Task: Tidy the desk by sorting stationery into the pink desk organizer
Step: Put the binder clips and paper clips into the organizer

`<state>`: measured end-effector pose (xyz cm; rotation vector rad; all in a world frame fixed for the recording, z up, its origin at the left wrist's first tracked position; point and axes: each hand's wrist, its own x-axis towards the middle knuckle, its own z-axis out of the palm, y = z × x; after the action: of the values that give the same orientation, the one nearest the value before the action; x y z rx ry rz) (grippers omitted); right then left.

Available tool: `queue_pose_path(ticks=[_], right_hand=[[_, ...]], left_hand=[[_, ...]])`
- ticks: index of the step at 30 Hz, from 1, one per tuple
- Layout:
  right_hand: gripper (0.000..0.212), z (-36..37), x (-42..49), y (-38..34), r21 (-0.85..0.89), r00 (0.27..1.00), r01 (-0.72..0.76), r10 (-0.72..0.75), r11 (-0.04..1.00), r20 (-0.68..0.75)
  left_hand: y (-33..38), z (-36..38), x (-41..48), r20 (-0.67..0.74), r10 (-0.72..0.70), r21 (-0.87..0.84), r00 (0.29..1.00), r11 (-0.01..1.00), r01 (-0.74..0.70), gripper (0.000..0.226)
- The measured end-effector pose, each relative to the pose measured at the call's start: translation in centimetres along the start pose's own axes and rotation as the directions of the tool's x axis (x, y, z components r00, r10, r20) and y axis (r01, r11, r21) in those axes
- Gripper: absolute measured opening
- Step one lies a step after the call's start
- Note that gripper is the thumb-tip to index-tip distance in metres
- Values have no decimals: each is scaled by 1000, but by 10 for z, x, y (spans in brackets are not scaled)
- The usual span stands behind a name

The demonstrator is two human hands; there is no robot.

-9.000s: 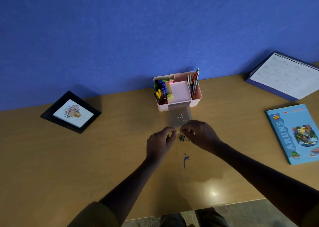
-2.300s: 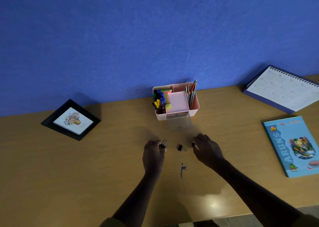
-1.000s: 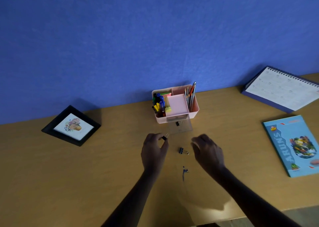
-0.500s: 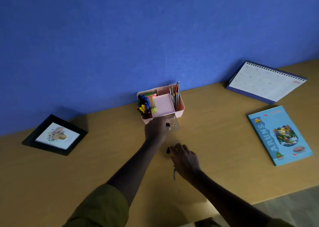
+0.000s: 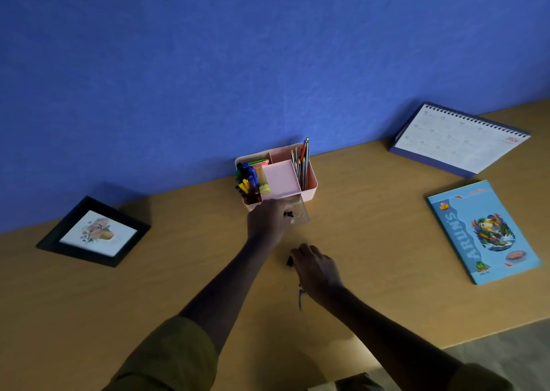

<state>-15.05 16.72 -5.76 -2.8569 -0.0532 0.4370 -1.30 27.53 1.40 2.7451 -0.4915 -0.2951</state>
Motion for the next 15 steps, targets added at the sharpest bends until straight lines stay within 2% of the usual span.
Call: queue_pose_path(ticks=[6, 9, 12, 15], right_hand=[[22, -2, 2, 3, -38, 998, 68, -68, 997, 5], [23, -2, -1, 8, -98, 993, 115, -115, 989, 3], [14, -4, -3, 13, -143, 991, 129, -133, 981, -25], [22, -8, -4, 17, -151, 988, 132, -143, 980, -63]], left_hand=[[-15, -3, -24, -113, -120, -175, 986, 980, 99, 32], [-22, -4, -38, -162, -231, -279, 959, 943, 180, 29], [-29, -5, -48, -159, -359, -373, 920, 884, 281, 32], [-36, -4, -56, -103, -448, -500, 888, 796, 343, 32]])
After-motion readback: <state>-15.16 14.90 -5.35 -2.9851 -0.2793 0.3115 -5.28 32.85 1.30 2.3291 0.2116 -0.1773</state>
